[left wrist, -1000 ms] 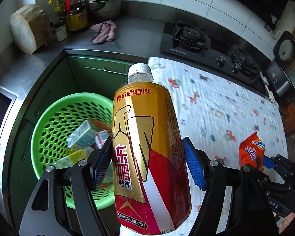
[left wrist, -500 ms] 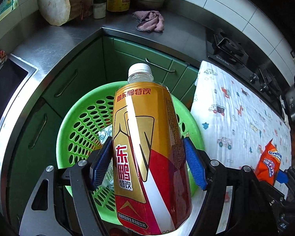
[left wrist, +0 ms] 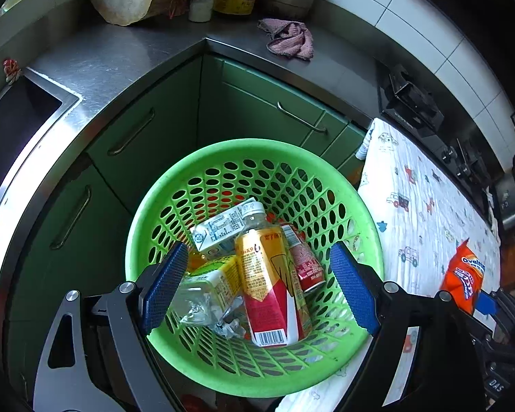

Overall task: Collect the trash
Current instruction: 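Drop the orange snack packet into the basket with the right tool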

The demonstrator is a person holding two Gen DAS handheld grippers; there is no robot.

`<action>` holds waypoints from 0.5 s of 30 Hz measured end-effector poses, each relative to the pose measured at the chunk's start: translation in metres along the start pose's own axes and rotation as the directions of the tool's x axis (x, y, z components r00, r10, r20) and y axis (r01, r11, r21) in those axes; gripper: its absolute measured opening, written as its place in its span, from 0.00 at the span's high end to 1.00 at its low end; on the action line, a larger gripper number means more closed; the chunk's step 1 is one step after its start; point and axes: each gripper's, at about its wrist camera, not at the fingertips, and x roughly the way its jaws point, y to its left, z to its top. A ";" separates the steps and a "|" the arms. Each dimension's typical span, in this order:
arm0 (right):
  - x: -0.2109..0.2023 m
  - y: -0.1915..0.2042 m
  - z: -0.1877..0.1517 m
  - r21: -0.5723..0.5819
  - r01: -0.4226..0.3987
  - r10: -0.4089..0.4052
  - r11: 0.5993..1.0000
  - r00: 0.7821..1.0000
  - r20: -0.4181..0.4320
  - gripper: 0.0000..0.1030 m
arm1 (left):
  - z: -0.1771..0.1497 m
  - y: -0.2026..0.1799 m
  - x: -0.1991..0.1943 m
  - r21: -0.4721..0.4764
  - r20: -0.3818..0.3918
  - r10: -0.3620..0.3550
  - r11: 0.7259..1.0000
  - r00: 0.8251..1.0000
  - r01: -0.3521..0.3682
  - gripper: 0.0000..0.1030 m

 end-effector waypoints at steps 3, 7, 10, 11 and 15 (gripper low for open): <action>0.010 0.008 0.006 0.001 -0.008 0.008 1.000 1.000 -0.005 0.56 | -0.001 0.010 -0.008 -0.011 0.013 0.002 1.000 1.000 -0.002 0.19; 0.023 0.018 0.013 0.001 -0.017 0.017 1.000 1.000 -0.013 0.54 | -0.003 0.024 -0.020 -0.037 0.031 0.001 0.999 1.000 0.001 0.19; 0.031 0.026 0.018 -0.009 -0.018 0.018 1.000 1.000 -0.018 0.52 | -0.004 0.034 -0.027 -0.054 0.042 0.005 0.999 0.999 -0.003 0.19; 0.033 0.028 0.019 -0.011 -0.019 0.018 1.000 1.000 -0.017 0.52 | -0.004 0.038 -0.030 -0.060 0.046 0.004 0.998 0.999 -0.001 0.19; 0.041 0.036 0.024 -0.016 -0.027 0.026 1.000 0.999 -0.018 0.49 | -0.005 0.049 -0.037 -0.070 0.058 0.012 0.998 0.998 -0.008 0.19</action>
